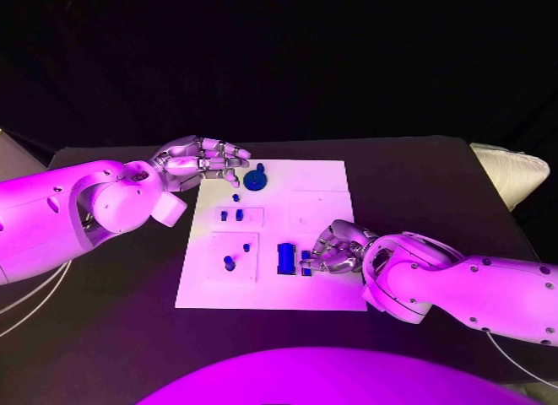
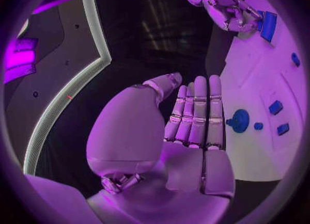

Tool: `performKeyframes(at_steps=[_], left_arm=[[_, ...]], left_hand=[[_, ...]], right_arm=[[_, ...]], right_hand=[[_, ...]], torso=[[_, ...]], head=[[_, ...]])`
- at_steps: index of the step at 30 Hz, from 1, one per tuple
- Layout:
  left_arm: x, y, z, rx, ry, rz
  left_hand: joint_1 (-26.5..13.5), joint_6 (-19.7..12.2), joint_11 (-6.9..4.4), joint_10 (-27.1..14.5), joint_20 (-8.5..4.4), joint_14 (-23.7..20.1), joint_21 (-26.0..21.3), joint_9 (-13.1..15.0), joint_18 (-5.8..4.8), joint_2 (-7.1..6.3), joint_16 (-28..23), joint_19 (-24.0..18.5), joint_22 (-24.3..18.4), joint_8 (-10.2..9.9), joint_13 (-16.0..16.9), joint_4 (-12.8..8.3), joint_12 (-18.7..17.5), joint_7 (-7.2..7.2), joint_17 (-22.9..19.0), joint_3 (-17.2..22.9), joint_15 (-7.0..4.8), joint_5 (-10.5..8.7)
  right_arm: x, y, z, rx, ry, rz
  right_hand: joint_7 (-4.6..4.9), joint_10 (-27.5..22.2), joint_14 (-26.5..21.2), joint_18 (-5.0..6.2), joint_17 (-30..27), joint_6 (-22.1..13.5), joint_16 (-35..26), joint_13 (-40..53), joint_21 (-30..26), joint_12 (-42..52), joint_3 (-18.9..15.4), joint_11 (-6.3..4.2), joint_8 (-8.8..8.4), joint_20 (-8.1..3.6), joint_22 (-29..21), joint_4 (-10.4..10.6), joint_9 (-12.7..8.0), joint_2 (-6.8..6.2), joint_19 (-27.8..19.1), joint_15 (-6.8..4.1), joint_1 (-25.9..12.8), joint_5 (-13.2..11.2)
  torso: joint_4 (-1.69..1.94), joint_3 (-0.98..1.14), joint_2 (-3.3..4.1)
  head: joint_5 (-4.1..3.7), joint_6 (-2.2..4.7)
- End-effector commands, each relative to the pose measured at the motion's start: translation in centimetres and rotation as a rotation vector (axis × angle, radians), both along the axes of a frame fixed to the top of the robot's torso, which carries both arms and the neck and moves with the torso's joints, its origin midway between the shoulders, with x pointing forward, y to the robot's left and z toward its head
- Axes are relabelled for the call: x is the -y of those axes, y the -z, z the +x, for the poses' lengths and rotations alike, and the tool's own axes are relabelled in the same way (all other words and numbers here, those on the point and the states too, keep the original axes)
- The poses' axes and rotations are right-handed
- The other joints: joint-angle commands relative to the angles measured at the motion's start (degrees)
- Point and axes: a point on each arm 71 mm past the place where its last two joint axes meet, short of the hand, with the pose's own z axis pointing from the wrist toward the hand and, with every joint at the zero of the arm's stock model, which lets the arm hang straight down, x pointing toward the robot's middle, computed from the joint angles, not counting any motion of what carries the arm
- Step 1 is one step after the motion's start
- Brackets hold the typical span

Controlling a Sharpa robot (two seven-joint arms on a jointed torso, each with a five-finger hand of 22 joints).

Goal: Assemble the parts on the task board

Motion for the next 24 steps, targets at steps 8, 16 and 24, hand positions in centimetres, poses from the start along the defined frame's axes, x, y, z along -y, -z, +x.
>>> performKeyframes(at_steps=[8, 16, 24], left_arm=[[0.23, -0.03, -0.05, 0.002, 0.018, -0.009], [0.24, -0.03, -0.04, 0.002, 0.018, -0.009], [0.24, -0.03, -0.04, 0.003, 0.018, -0.01]], left_hand=[[-0.2, -0.4, -0.04, -0.2, 0.12, -0.4, -0.2, -0.1, 0.77, 0.26, 0.0, 0.4, 0.0, 0.3, -0.1, 0.3, 0.3, 0.19, -0.1, 0.1, -0.09, 0.27], [-0.2, -0.4, -0.04, -0.2, 0.12, -0.4, -0.2, -0.1, 0.77, 0.26, 0.0, 0.4, 0.0, 0.3, -0.1, 0.3, 0.3, 0.19, -0.1, 0.1, -0.09, 0.27], [-0.1, -0.4, -0.06, -0.2, 0.1, -0.4, -0.3, -0.1, 0.78, 0.29, 0.0, 0.5, -0.1, 0.4, -0.1, 0.4, 0.4, 0.18, -0.1, 0.2, -0.11, 0.28]], right_arm=[[0.13, 0.52, -0.16, 0.003, -0.045, -0.064], [0.1, 0.44, -0.26, 0.008, -0.042, -0.039], [0.41, 0.21, -0.18, 0.029, -0.017, 0.004]], right_hand=[[-0.46, 2.4, 5.7, 0.11, 14.4, 0.3, 0.0, 10.5, 0.2, -0.2, 0.7, -0.47, 0.18, -0.65, 12.6, -1.5, -0.4, -0.08, 4.2, -0.48, 2.6, -1.4], [-0.12, 2.4, 5.7, 0.13, 14.3, 0.3, 0.0, 10.4, 0.0, -0.4, -0.9, -0.17, 0.17, -0.52, 12.6, 0.6, -0.7, -0.65, 4.1, -0.24, 0.2, -3.1], [-0.02, 2.3, 5.7, 0.21, 14.2, 0.1, -0.1, 10.2, -0.4, -0.8, -2.1, -0.1, 0.15, -0.46, 12.5, 2.0, -0.8, -0.52, 4.1, -0.19, -0.6, -3.3]], torso=[[-0.08, 0.01, -0.02], [-0.06, 0.01, 0.0], [-0.08, 0.0, -0.03]], head=[[0.01, 0.0], [0.02, 0.0], [0.07, 0.0]])
